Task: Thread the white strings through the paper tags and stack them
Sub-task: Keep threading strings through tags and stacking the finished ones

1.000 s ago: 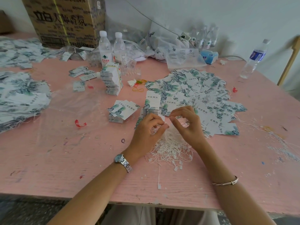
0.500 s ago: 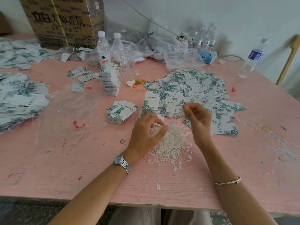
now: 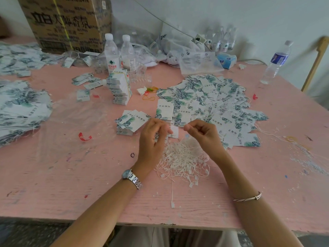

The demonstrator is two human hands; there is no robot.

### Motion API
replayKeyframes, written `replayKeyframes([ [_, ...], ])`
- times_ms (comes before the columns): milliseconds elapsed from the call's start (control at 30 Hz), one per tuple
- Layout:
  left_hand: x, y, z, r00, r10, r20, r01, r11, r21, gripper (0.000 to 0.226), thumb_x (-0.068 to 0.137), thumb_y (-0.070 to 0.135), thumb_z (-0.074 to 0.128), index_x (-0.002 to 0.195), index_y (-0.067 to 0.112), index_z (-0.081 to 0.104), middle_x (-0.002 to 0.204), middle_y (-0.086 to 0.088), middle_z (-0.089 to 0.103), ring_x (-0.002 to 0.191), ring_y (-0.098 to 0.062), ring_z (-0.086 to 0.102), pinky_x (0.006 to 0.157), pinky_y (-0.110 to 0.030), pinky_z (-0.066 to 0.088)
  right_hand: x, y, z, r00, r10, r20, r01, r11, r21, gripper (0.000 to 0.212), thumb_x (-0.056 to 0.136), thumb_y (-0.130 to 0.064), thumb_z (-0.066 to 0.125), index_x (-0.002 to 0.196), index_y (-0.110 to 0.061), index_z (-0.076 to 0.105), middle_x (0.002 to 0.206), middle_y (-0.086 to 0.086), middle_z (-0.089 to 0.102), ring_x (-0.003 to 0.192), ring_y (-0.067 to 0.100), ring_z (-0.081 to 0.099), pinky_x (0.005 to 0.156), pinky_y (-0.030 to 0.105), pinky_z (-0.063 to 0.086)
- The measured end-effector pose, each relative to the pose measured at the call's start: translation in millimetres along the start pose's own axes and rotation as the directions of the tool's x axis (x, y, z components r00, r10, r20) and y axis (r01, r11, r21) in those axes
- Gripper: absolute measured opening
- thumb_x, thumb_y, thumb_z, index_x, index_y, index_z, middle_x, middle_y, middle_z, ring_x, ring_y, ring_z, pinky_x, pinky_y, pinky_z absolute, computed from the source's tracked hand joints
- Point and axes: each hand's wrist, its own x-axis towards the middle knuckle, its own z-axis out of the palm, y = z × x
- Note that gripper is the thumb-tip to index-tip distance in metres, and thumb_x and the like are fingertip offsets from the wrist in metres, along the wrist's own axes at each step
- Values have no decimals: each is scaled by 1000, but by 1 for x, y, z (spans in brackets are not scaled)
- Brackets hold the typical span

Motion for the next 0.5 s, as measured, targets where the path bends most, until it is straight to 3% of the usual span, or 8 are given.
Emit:
replayKeyframes([
  [100, 1, 2, -1, 994, -32, -106, 28, 999, -39, 28, 105, 24, 44, 83, 21, 61, 89, 3, 55, 86, -10, 59, 80, -23, 48, 1, -2, -4, 998, 54, -24, -52, 997, 61, 21, 90, -31, 68, 79, -12, 67, 58, 5, 35, 55, 19, 24, 55, 33, 19],
  [200, 2, 3, -3, 983, -21, -183, 9, 998, -70, 26, 105, 21, 44, 84, 30, 58, 87, 3, 55, 84, -11, 58, 79, -25, 47, 2, -4, -7, 993, 89, -79, -77, 987, 144, 21, 92, -29, 67, 75, -17, 65, 59, -2, 42, 58, 16, 31, 59, 23, 28],
  [367, 1, 4, -3, 986, 19, -166, -33, 996, -86, 26, 103, 23, 47, 81, 21, 60, 83, 4, 55, 80, -8, 58, 77, -20, 47, 4, -6, -9, 969, 171, -181, -107, 942, 318, 22, 90, -30, 63, 78, -12, 61, 58, -3, 41, 57, 13, 30, 64, 25, 31],
  [500, 0, 3, -2, 992, 77, -97, -82, 996, -46, 32, 102, 23, 49, 74, 15, 61, 80, 3, 56, 77, -22, 59, 74, -47, 51, 7, -5, -15, 930, 263, -257, -116, 872, 475, 32, 95, -26, 61, 63, -21, 60, 53, -6, 39, 53, 13, 28, 54, 23, 26],
])
